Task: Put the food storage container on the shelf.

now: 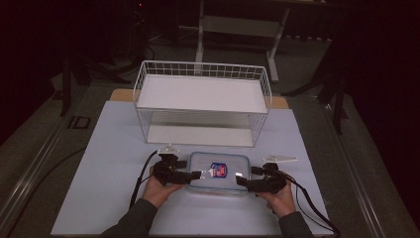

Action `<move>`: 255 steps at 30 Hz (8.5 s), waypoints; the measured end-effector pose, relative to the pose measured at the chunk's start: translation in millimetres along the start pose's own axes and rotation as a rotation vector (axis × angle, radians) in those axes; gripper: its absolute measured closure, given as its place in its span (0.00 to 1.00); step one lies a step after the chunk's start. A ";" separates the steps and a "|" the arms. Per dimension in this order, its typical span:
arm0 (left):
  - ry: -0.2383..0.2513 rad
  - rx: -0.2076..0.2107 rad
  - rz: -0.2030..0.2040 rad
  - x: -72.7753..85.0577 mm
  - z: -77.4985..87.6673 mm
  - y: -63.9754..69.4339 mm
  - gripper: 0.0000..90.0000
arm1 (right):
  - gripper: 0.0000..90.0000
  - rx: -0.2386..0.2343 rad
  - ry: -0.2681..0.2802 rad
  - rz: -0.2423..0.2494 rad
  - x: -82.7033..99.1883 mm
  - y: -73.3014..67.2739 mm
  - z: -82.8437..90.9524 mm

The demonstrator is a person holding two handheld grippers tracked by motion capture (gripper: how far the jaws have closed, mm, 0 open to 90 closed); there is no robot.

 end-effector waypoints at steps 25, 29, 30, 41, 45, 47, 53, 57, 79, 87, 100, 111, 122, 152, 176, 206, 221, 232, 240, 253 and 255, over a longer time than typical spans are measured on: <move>-0.048 0.098 0.224 7.9 -1.3 1.7 0.27 | 0.24 -0.132 -0.041 -0.206 7.7 0.9 -2.5; -0.022 0.107 0.241 7.1 5.7 2.8 0.36 | 0.35 -0.145 -0.016 -0.241 6.6 1.8 5.7; -0.017 0.111 0.247 7.0 7.8 3.5 0.38 | 0.37 -0.145 -0.013 -0.248 6.4 1.5 7.3; 0.021 0.154 0.218 13.5 27.4 13.1 0.53 | 0.54 -0.173 0.024 -0.251 9.0 -7.9 26.5; 0.024 0.152 0.200 14.6 28.8 14.9 0.53 | 0.55 -0.177 0.026 -0.249 10.0 -9.8 28.8; 0.025 0.148 0.187 15.3 29.8 16.4 0.53 | 0.57 -0.186 0.028 -0.244 11.0 -10.4 30.6; 0.056 0.140 0.189 16.1 29.3 17.0 0.53 | 0.56 -0.173 0.036 -0.232 11.7 -11.3 30.6; 0.056 0.135 0.175 16.7 30.3 17.9 0.53 | 0.56 -0.170 0.033 -0.228 11.6 -12.1 31.1; 0.100 0.117 0.130 6.6 42.5 24.2 0.54 | 0.57 -0.162 0.096 -0.201 -0.4 -21.5 38.6; 0.134 0.121 0.110 -2.1 52.4 24.8 0.54 | 0.58 -0.153 0.135 -0.152 -12.8 -32.0 42.1; 0.209 0.116 0.036 -26.7 78.2 29.4 0.54 | 0.58 -0.154 0.207 -0.048 -40.7 -49.8 49.2; 0.259 0.094 -0.035 -55.3 98.9 34.7 0.54 | 0.58 -0.166 0.272 0.017 -69.8 -62.7 55.2; 0.320 0.093 -0.062 -79.4 116.7 35.8 0.54 | 0.58 -0.167 0.312 0.097 -103.3 -75.5 60.9; 0.401 0.058 -0.170 -150.2 145.2 37.5 0.54 | 0.58 -0.191 0.420 0.166 -172.4 -84.7 67.0; 0.442 0.067 -0.156 -184.0 144.0 24.8 0.54 | 0.58 -0.192 0.461 0.180 -215.2 -77.4 64.7; 0.419 0.058 -0.092 -227.8 119.7 -17.7 0.54 | 0.58 -0.174 0.424 0.101 -253.8 -42.5 31.4; 0.417 -0.006 -0.004 -229.7 107.8 -38.6 0.54 | 0.57 -0.160 0.371 -0.016 -254.0 -26.3 7.7; 0.452 -0.070 0.017 -233.4 105.1 -40.9 0.53 | 0.57 -0.169 0.387 -0.095 -261.0 -18.4 2.2; 0.426 -0.191 -0.058 -228.8 94.3 -46.6 0.55 | 0.49 -0.093 0.372 -0.111 -259.6 -9.1 -8.1; 0.358 -0.238 -0.141 -217.3 84.8 -42.9 0.58 | 0.49 0.060 0.409 -0.048 -263.8 5.6 -3.2; 0.366 -0.232 -0.140 -218.3 89.3 -41.2 0.58 | 0.49 0.080 0.407 -0.009 -262.7 4.6 2.8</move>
Point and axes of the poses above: each handheld gripper's, and its own axes: z roughly backward along the jaws, x roughly out of its underside, y roughly to its right, the point moved 10 cm from there along -z, roughly forward along the jaws, and after that the axes turned 6 degrees about y, right-handed, at the moved point
